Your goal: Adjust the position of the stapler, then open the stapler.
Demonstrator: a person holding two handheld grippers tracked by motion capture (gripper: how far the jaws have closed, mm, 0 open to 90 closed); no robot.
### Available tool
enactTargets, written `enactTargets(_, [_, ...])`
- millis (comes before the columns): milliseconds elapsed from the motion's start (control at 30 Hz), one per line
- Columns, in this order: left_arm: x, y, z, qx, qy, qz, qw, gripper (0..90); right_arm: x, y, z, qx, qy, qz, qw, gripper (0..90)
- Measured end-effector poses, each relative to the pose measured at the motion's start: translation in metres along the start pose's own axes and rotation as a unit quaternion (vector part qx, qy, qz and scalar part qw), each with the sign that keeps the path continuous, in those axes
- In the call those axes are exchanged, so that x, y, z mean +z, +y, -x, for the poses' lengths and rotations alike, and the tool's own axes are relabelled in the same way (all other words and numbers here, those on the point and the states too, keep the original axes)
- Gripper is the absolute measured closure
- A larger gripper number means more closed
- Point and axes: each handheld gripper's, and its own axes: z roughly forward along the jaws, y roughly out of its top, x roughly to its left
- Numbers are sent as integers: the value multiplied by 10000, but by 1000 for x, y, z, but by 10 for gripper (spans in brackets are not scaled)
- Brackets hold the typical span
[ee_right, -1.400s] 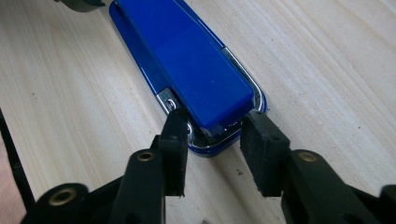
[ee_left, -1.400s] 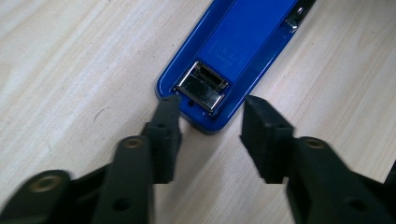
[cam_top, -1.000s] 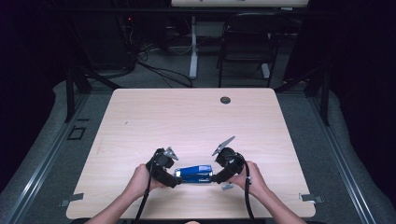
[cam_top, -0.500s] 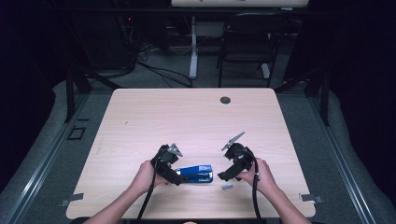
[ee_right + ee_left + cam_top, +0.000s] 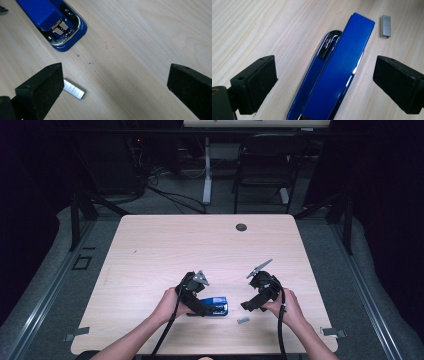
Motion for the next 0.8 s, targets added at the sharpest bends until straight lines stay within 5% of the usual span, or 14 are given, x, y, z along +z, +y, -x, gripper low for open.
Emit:
enactTargets(233, [7, 5, 3, 84, -122, 19, 9999, 70, 3, 0, 1, 21, 8, -52, 10000, 6])
enactTargets(800, [24, 18, 15, 645, -266, -36, 9976, 365, 6, 2, -1, -68, 65, -180, 9998, 15])
